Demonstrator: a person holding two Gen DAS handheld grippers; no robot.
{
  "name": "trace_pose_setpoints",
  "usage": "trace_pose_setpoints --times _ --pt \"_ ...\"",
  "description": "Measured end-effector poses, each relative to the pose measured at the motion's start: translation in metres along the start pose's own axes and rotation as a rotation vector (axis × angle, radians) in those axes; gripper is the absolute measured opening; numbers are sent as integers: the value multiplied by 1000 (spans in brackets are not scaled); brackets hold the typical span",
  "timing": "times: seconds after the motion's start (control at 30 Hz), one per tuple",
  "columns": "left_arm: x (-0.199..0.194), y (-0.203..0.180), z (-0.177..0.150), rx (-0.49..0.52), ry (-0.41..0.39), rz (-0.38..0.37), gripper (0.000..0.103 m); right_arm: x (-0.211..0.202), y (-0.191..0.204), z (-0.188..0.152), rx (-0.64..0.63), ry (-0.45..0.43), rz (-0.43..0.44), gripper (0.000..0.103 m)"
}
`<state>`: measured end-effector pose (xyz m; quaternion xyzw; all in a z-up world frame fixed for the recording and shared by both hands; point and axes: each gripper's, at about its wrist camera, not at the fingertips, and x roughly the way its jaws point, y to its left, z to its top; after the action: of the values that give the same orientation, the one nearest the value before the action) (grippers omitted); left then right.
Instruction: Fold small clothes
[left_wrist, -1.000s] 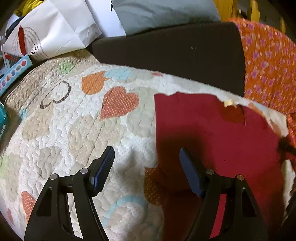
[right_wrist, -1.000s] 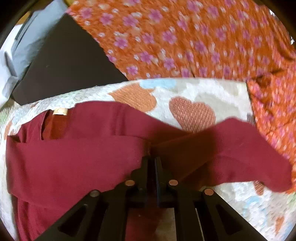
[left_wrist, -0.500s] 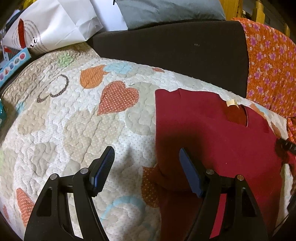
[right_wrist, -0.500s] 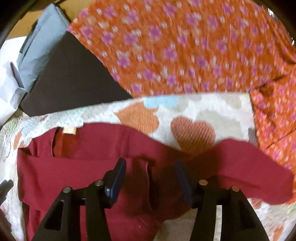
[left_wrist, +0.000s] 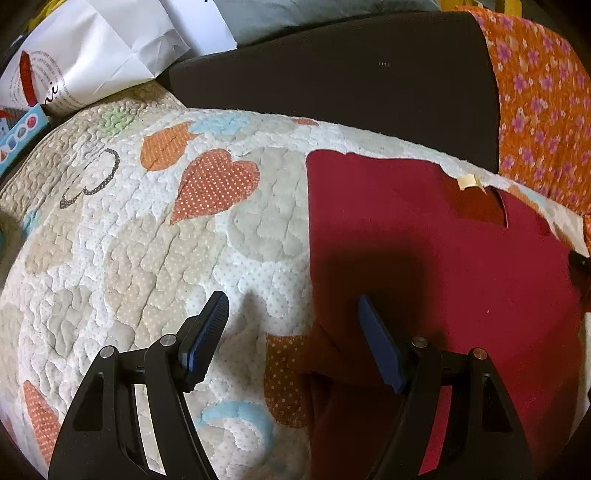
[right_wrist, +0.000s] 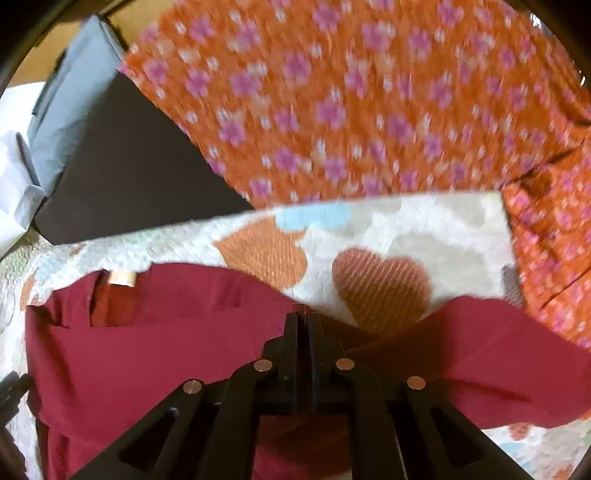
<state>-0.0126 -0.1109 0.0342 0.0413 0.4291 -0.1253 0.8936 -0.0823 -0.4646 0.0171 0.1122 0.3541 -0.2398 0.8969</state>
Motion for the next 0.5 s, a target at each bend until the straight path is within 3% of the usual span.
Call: trace_pose_setpoints --times 0.13,0.23,0.33,0.4,0.5 --pt "-6 0 1 -10 -26 -17 73 -26 -8 -8 68 -19 42 7" --pt "2 -4 -1 15 8 5 73 -45 2 -20 19 -58 79 7" --pt "15 -9 -6 39 65 15 73 -27 17 -32 -64 8 72 8" --pt "13 -8 -6 30 56 14 73 -7 14 -39 -32 78 77 8" --pt "2 -9 -3 22 29 -2 73 -21 6 -41 12 57 106 8"
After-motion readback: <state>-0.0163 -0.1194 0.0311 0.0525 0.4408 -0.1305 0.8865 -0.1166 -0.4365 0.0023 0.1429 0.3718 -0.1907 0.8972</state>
